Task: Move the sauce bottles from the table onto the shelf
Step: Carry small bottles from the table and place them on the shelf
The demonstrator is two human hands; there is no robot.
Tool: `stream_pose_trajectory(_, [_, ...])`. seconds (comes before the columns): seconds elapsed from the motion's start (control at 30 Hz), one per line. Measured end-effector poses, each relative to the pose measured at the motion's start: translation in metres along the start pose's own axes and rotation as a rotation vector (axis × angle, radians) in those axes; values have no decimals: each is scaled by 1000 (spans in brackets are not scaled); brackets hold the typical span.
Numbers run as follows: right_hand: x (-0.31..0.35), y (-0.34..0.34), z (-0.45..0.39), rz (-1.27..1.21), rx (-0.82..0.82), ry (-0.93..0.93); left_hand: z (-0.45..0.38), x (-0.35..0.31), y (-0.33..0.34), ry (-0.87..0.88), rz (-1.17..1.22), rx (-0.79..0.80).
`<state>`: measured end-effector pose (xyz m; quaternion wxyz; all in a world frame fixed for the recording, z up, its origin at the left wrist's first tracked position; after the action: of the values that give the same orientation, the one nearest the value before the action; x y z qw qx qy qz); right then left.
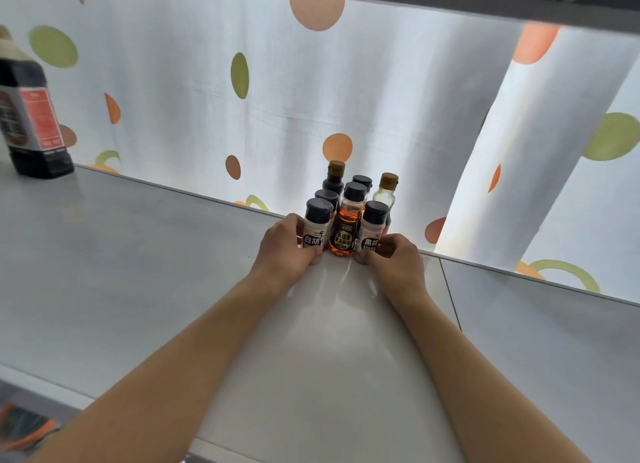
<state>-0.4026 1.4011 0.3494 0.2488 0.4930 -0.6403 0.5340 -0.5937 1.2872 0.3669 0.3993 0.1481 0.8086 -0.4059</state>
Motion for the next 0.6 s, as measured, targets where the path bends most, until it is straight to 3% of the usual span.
stream_pose_trajectory(0.23, [5, 0, 7, 25, 32, 18, 1, 6, 2, -51, -17, 29])
stream_pose_trajectory(0.43, [5, -10, 24, 169, 5, 47, 4, 20, 6, -175, -201, 56])
stream_pose_trajectory(0.6, [23, -8, 61, 430, 161, 4, 18, 17, 6, -175, -398, 175])
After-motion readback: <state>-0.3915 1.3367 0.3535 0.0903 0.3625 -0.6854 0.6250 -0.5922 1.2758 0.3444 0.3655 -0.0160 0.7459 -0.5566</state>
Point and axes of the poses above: each hand's wrist, its own z-axis away from the middle knuckle, its own y-axis out of the palm, x = y × z, the point moved 8 cm from there along -z, towards the middle knuckle, and after that the axes turned 1 degree about -z, right-handed, at the moved point
